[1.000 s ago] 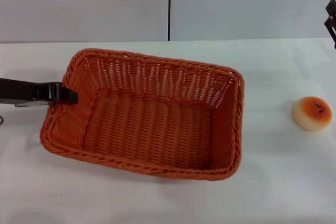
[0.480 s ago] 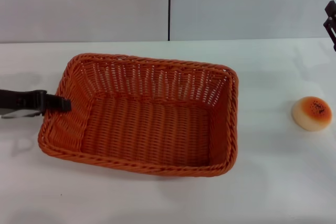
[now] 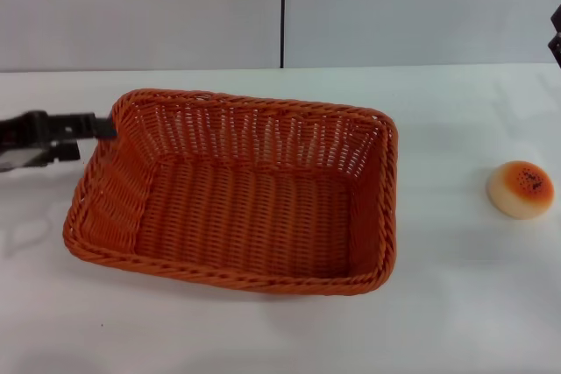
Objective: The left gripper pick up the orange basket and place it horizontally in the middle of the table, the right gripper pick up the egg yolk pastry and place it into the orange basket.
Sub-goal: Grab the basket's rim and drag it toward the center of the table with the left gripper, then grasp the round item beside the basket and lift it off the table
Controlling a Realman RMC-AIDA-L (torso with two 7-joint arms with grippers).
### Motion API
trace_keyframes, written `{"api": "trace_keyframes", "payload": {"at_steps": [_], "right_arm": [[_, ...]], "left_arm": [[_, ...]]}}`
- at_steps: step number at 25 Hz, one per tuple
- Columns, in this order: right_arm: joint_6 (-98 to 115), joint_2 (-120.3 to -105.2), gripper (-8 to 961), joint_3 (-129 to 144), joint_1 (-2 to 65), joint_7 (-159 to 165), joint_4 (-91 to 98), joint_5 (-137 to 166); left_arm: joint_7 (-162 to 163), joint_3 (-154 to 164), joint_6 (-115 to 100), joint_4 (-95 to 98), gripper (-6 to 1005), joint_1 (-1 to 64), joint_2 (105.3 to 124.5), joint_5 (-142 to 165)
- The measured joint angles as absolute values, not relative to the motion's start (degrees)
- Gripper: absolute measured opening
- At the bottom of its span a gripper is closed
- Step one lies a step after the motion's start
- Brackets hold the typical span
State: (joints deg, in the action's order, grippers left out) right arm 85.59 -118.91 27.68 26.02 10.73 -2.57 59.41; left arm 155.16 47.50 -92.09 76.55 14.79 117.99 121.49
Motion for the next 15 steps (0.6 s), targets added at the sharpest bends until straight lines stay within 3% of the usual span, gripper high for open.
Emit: {"api": "trace_keyframes", "payload": {"at_steps": [1,8,15], "right_arm": [[85.8,-118.91,660,27.7,25.8,10.7,-2.6,59.4],[86.0,-118.67,660,27.8,23.3,21.7,2.1,64.7],[85.7,-118.82,660,27.8,16.8,57.2,26.0,79.1]], "left_arm": [[153.9,45.7,-92.7,75.8,806,14.9,117.99,119.8],[140.5,33.8,-94.2,67.6,844,14.8,117.96,107.7],[117.9,22.4,-94.9,53.2,844,14.5,117.54,101.2]]}}
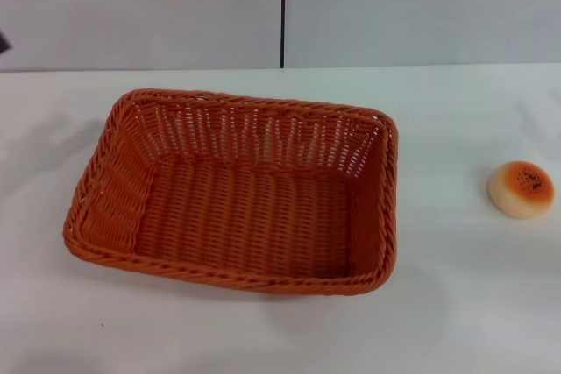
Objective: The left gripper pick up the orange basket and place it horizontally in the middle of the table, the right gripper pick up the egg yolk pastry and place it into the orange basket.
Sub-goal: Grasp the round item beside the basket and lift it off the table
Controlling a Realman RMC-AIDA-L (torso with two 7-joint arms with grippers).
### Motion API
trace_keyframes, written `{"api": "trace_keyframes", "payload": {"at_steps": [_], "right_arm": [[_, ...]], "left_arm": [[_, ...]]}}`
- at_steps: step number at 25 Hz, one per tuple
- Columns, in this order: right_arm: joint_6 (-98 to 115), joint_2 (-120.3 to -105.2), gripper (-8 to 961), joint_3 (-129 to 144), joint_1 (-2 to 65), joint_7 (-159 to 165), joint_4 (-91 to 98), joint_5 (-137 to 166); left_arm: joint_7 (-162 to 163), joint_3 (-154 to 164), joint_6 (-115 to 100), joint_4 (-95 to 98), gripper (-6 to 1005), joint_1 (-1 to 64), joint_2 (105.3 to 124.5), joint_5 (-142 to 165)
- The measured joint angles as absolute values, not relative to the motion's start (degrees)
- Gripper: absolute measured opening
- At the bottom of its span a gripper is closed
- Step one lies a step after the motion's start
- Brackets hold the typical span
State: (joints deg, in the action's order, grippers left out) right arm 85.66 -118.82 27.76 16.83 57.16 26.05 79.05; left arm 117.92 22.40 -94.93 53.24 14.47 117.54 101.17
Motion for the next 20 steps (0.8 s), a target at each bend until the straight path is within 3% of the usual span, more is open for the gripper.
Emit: {"api": "trace_keyframes", "payload": {"at_steps": [8,16,20], "right_arm": [[83.5,-118.24,660,26.9,16.3,96.8,54.2,104.7],[93.4,-113.17,659,27.4,27.4,126.6,61.4,141.5],[97.7,-112.48,659,27.8,31.3,130.5,61.7,148.5]], "left_arm": [[90.3,13.7,-96.6,40.0,844,12.9,117.69,95.6],[70.2,10.4,-96.6,29.9,844,10.5,117.85,93.1],[65.7,9.3,-96.4,27.2,844,10.0,117.89,93.0]]}}
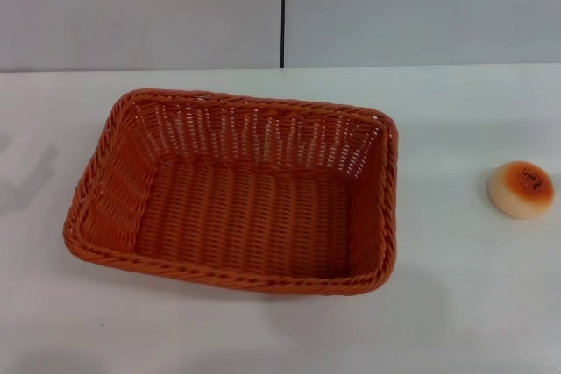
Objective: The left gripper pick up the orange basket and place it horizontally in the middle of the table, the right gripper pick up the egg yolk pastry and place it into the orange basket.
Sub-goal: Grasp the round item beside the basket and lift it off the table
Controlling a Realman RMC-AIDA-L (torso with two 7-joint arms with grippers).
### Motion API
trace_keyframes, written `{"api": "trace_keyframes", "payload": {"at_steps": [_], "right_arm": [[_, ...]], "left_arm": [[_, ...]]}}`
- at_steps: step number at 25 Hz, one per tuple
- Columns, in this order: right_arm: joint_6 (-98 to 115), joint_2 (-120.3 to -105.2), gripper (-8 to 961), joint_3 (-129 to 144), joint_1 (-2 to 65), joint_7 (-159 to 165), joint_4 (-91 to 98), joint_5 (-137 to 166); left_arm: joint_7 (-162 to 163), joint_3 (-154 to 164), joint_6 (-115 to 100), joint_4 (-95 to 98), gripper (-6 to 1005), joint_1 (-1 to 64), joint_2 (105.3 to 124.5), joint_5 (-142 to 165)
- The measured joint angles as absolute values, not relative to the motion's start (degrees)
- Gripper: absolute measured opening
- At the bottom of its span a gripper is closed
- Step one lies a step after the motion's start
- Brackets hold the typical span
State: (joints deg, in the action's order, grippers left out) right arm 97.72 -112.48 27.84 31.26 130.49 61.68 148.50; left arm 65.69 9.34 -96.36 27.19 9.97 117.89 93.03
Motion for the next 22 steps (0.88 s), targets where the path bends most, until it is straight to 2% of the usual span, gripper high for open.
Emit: {"api": "trace_keyframes", "payload": {"at_steps": [10,22], "right_arm": [[94.5,-112.39,659,33.6,33.9,132.2,54.4,149.3],[87.6,-112.07,553,36.7,35.3,131.4,46.6,149.5]], "left_arm": [[61.0,9.2,-96.2,23.7,844,8.9,118.02,93.0],[60.9,9.3,-96.0,22.8,844,8.6,118.00,93.0]]}}
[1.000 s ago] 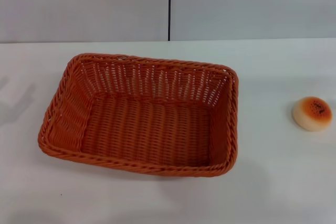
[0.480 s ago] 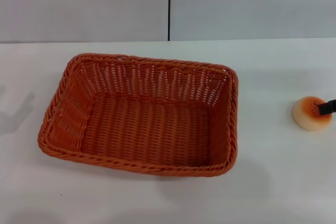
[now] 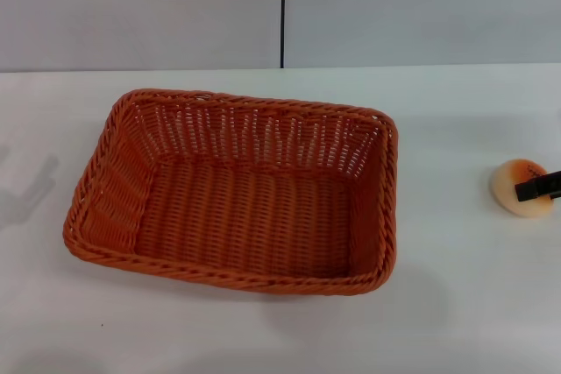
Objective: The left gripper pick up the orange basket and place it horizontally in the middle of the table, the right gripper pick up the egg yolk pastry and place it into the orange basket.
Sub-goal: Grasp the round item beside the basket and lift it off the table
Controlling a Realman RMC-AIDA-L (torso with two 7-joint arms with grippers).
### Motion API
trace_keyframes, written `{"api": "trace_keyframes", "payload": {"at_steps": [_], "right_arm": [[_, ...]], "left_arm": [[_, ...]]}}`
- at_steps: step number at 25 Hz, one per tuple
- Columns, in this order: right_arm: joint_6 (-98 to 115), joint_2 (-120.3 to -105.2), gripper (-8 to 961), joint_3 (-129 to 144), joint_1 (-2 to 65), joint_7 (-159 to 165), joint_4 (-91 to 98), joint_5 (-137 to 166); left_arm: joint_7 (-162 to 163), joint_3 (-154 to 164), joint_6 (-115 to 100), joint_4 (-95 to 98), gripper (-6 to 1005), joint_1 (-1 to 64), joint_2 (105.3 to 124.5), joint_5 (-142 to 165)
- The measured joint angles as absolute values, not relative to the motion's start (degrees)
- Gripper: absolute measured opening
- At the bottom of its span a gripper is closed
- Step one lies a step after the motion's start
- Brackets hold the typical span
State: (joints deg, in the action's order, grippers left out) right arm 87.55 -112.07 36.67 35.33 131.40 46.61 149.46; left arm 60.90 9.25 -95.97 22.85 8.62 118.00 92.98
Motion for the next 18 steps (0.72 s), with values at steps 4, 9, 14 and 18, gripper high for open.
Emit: {"api": "trace_keyframes", "payload": {"at_steps": [4,9,14,18], "right_arm": [[86.9,-111.86,517,36.7,35.5,130.5,45.9,149.3],[85.9,-111.90,473,36.3,35.5,129.8,46.0,149.1],[86.1,-112.13,260,36.1,35.5,129.8,47.3,148.6],[90.0,-111.95,224,35.9,34.0,130.1,51.5,142.2]], "left_arm": [[60.9,9.2,-96.0,22.4,844,8.7,118.03,93.0],[60.9,9.1,-95.6,22.3,844,8.8,118.03,93.1],[60.9,9.1,-95.4,22.3,844,8.9,118.03,93.3],[61.1,9.1,-95.4,22.3,844,8.8,118.04,93.3]]}}
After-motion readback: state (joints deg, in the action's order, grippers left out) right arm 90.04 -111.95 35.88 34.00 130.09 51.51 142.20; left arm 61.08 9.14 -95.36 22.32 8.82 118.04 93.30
